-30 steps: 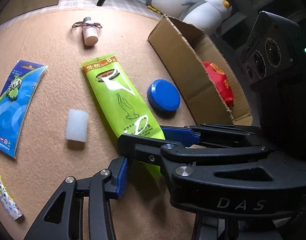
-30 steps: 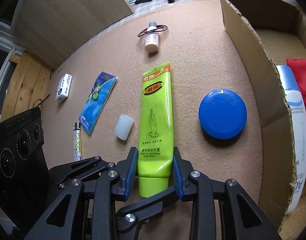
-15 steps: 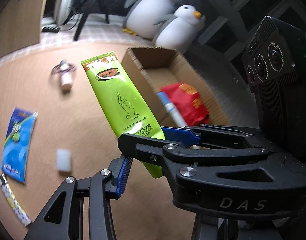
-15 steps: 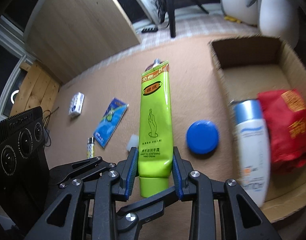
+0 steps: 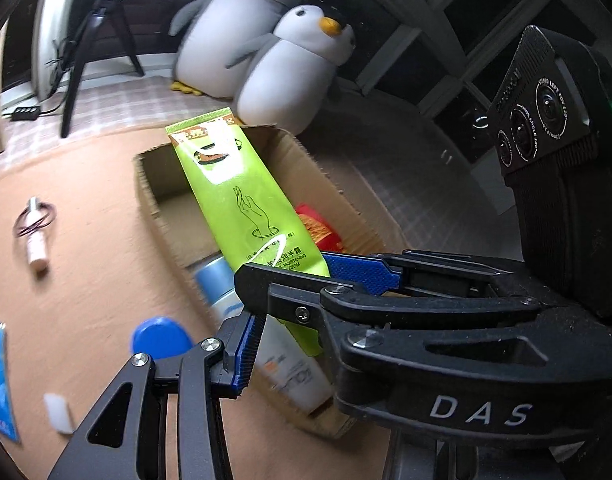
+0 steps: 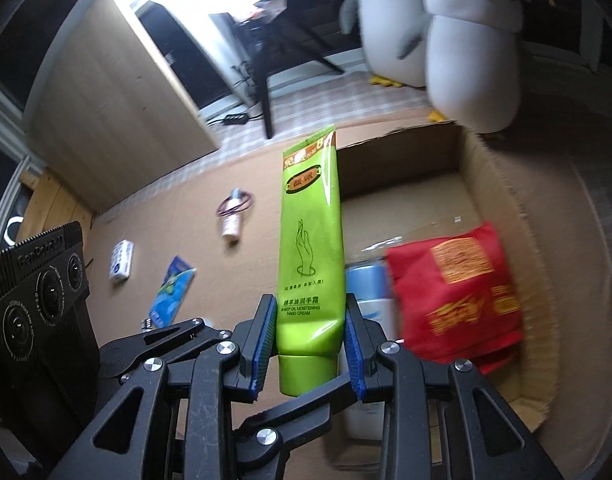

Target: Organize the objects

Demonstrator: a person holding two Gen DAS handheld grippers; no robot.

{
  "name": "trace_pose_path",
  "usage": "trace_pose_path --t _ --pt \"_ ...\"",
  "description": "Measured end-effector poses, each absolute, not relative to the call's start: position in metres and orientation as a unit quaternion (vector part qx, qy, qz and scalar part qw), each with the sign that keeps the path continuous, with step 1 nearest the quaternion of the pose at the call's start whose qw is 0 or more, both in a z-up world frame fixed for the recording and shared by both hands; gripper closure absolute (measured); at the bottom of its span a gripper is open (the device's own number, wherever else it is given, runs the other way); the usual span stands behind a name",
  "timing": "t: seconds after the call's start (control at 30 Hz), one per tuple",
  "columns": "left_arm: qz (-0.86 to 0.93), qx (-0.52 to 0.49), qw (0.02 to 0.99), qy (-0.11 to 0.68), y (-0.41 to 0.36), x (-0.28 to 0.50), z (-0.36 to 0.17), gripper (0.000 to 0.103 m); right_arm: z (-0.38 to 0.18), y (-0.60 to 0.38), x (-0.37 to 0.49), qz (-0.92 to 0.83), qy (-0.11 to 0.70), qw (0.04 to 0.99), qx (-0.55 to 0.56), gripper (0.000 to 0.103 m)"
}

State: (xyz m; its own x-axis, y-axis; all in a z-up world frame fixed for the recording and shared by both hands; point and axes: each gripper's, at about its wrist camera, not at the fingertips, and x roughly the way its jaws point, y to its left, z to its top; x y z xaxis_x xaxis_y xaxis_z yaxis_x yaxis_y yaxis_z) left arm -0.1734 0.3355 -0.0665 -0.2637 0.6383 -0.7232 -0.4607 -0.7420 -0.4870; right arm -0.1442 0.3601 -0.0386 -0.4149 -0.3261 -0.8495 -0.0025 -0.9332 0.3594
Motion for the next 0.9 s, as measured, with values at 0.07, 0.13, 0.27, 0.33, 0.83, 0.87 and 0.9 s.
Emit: trace_pose_path --t 0.07,0.13,0.27,0.33,0.83,0.87,0.9 --pt "0.788 -0.498 0.351 -0.089 0.342 -0.176 -0.068 0.057 -0.040 0.368 -0.144 -0.828 -0.154 0.091 0.532 0.073" --pt "0.788 -0.498 0.352 -0.085 0.350 -0.177 -0.069 0.056 -0.041 0.375 -0.142 -0.828 -0.156 0.087 0.531 0.073" --pt "0.790 -0.500 0.346 -0.075 0.358 -0.180 -0.071 0.046 -0.042 0.385 -0.142 -0.829 -0.159 0.084 0.530 0.073" --pt "0.794 -0.498 0.342 -0.071 0.357 -0.179 -0.071 0.041 -0.040 0.387 -0.141 -0.830 -0.156 0.077 0.530 0.064" --pt "0.815 -0.489 0.304 -0.064 0.295 -0.148 -0.066 0.040 -0.030 0.375 -0.117 -0.852 -0.154 0.066 0.496 0.048" --pt "0.818 -0.489 0.298 -0.060 0.288 -0.144 -0.066 0.040 -0.030 0.373 -0.114 -0.854 -0.155 0.069 0.492 0.046" --pt "0.820 -0.489 0.292 -0.055 0.279 -0.141 -0.066 0.040 -0.029 0.369 -0.109 -0.857 -0.157 0.073 0.486 0.046"
